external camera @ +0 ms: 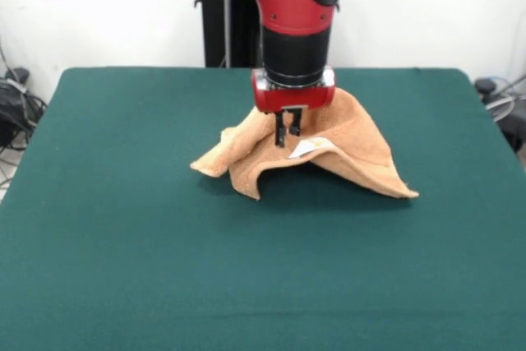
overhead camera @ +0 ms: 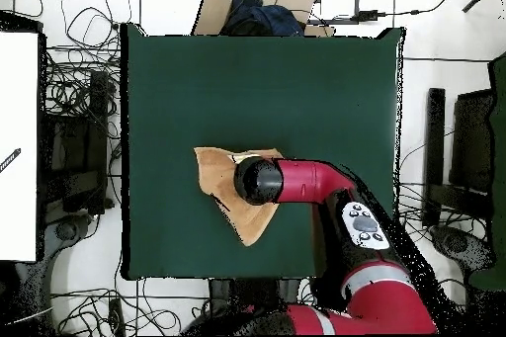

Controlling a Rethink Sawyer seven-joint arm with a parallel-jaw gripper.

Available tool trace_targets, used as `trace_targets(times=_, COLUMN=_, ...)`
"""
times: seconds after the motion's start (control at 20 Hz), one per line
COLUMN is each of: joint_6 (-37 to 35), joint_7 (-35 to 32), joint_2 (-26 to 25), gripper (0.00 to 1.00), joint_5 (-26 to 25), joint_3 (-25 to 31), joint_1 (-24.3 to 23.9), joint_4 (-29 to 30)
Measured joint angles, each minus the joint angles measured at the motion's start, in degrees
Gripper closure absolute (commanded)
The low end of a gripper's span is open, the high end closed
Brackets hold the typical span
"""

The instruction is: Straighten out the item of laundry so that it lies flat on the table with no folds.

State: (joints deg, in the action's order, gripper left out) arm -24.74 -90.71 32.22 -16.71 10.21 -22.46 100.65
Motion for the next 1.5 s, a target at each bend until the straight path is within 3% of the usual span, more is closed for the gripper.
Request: trace_targets(times=1.5, joint_6=-0.73, joint_7=0.00, joint_2=1.92, gripper=1.00, joint_5=-0.12, joint_3=6.13, joint_1=-1.17, joint_4=-4.33)
